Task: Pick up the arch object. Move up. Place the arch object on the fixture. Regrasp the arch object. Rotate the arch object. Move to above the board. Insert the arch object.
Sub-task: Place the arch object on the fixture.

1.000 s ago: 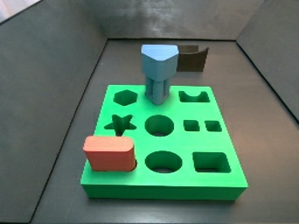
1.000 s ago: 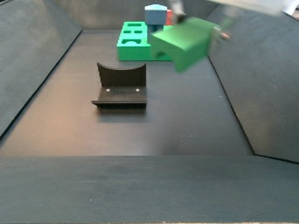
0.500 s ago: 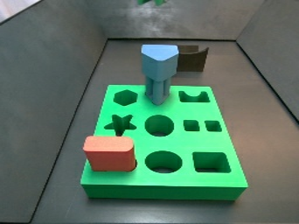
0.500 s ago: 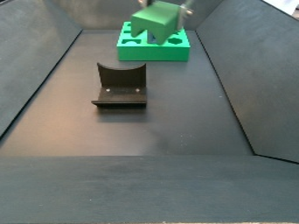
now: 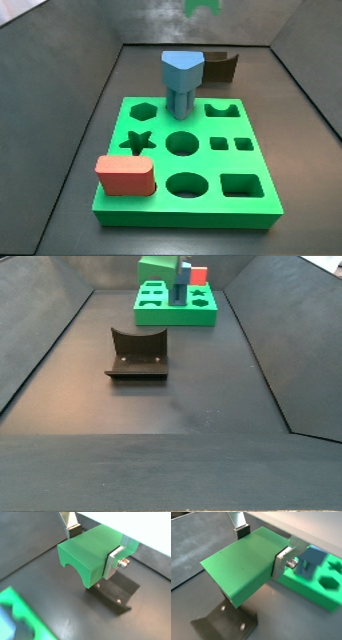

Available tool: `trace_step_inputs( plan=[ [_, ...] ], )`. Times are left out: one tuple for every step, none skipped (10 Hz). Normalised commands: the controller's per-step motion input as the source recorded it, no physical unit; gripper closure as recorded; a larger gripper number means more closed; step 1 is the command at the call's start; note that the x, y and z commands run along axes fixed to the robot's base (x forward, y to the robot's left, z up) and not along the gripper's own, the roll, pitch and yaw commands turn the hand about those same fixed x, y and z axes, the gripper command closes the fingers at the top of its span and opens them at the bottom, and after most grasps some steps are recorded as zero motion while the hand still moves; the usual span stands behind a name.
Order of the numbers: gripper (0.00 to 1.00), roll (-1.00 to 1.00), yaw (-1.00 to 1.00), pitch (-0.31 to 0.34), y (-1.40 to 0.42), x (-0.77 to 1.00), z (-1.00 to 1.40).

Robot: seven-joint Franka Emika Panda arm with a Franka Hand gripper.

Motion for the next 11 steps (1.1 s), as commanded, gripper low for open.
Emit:
trace_step_inputs(
  plan=[
    [1.0, 0.05, 0.4, -0.013, -0.31, 0.58, -0.02],
    [1.0, 0.05, 0.26, 0.005, -0.12, 0.46, -0.02],
    [1.0, -1.0, 0.0, 0.142, 1.0, 0.34, -0.1],
    [1.0, -1.0, -0.02, 0.147, 1.0, 0.29, -0.09],
    [1.0, -1.0, -0.05, 0.157, 1.0, 0.22, -0.07],
    [1.0, -1.0, -0.05, 0.167, 0.94, 0.18, -0.05],
    [1.0, -1.0, -0.07, 0.176, 0.69, 0.15, -0.03],
    [1.0, -1.0, -0.08, 0.179, 0.58, 0.13, -0.03],
    [1.0, -1.0, -0.1, 0.182, 0.34, 0.11, -0.02],
    [1.0, -1.0, -0.11, 0.184, 0.18, 0.1, -0.02],
    [1.0, -1.0, -0.14, 0.183, 0.06, 0.09, -0.03]
  ],
)
